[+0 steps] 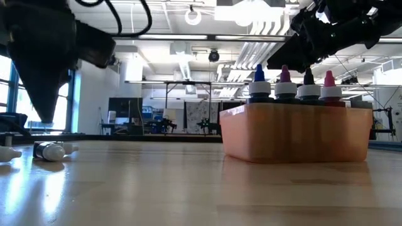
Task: Pick & Place food coloring
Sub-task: Put the small orange food coloring bottle into the orange bin
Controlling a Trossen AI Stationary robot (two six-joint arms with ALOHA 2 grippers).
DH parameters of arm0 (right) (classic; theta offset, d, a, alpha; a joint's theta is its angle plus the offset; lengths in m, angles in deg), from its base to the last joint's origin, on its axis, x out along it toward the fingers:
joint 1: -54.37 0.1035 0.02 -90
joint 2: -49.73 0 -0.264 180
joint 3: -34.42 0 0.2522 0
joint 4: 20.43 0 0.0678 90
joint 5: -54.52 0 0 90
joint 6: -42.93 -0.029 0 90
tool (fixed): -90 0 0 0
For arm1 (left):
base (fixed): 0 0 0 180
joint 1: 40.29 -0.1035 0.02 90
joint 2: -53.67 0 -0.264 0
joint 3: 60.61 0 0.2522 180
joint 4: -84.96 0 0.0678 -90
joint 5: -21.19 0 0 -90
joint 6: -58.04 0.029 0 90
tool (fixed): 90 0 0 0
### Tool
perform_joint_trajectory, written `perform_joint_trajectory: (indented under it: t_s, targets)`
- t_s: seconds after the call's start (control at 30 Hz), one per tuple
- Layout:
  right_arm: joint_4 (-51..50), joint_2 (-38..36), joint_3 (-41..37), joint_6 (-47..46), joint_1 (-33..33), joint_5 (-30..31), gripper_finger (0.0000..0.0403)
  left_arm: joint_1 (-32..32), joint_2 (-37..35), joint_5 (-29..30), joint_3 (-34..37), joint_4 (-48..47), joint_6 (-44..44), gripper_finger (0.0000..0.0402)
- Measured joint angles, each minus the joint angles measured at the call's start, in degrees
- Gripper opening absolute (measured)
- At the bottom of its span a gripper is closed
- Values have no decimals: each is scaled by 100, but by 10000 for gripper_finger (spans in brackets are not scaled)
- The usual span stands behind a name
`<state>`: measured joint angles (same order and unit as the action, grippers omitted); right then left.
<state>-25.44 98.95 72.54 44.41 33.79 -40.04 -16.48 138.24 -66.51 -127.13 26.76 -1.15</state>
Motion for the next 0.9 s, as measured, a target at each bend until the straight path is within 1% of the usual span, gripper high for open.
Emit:
perform_joint_trajectory:
  t_s: [0.17,0.3,0.53,0.63,0.73,0.9]
  targets:
    - [0,45,2,2,0,4,167,-17,-5,-2,80,102,-149,142]
    - [-2,74,0,2,-2,7,167,-17,-4,-7,74,324,-536,142]
    - [7,76,0,2,-2,28,167,-15,-4,-29,72,878,-576,142]
    - [9,76,0,2,-2,29,167,-17,-4,-25,72,804,-576,142]
    - [9,76,0,2,-2,29,167,-15,-4,132,70,580,-576,142]
    - [9,76,0,2,-2,30,167,-15,62,151,69,265,-576,142]
